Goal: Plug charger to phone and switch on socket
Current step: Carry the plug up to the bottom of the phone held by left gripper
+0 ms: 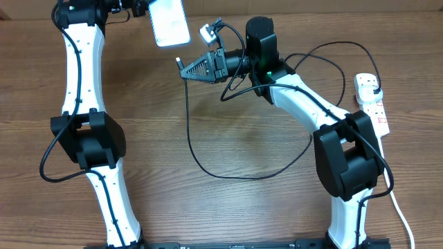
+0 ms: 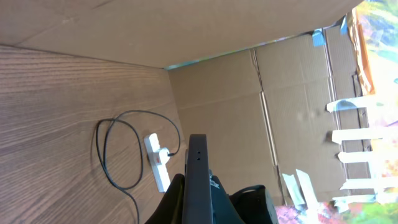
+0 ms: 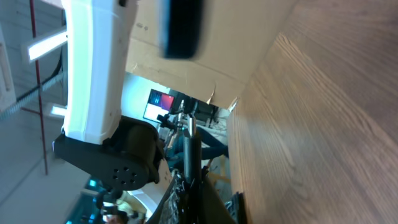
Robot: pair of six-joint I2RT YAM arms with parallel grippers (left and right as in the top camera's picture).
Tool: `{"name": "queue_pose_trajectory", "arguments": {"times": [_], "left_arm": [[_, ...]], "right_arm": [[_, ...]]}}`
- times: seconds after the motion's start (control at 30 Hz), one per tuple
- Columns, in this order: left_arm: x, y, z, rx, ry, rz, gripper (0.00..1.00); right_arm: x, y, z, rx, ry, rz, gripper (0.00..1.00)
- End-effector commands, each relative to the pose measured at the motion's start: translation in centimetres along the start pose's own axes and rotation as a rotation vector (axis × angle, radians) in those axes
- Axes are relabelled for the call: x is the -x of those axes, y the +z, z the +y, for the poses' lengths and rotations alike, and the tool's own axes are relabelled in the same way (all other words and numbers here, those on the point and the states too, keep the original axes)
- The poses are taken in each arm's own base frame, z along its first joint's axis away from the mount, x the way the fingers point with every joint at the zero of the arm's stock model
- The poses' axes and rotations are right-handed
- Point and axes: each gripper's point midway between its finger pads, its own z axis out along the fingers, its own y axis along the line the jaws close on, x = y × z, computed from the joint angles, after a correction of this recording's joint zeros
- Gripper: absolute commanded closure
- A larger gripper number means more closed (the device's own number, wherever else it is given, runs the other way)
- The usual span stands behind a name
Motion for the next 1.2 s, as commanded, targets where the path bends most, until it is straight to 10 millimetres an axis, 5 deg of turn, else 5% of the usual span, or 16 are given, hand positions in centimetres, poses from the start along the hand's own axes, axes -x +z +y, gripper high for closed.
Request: {"name": "queue_pose_trajectory", "arguments": {"times": [0.0, 0.47, 1.17], "left_arm": [[-0.3, -0.3, -3.5, -0.023, 0.032, 0.001, 0.96], [0.1, -0.1, -3.1, 0.001, 0.015, -0.028, 0.96], [-0.1, -0.1, -3.3, -0.01, -0.012, -0.014, 0.96]], "right_arm": [[1.0, 0.0, 0.3, -0.006, -0.02, -0.033, 0.96], [3.6, -0.2, 1.2, -0.021, -0.144, -0.156, 0.96], [3.5, -0.2, 0.9, -0.026, -0.122, -0.153, 0.96]]}}
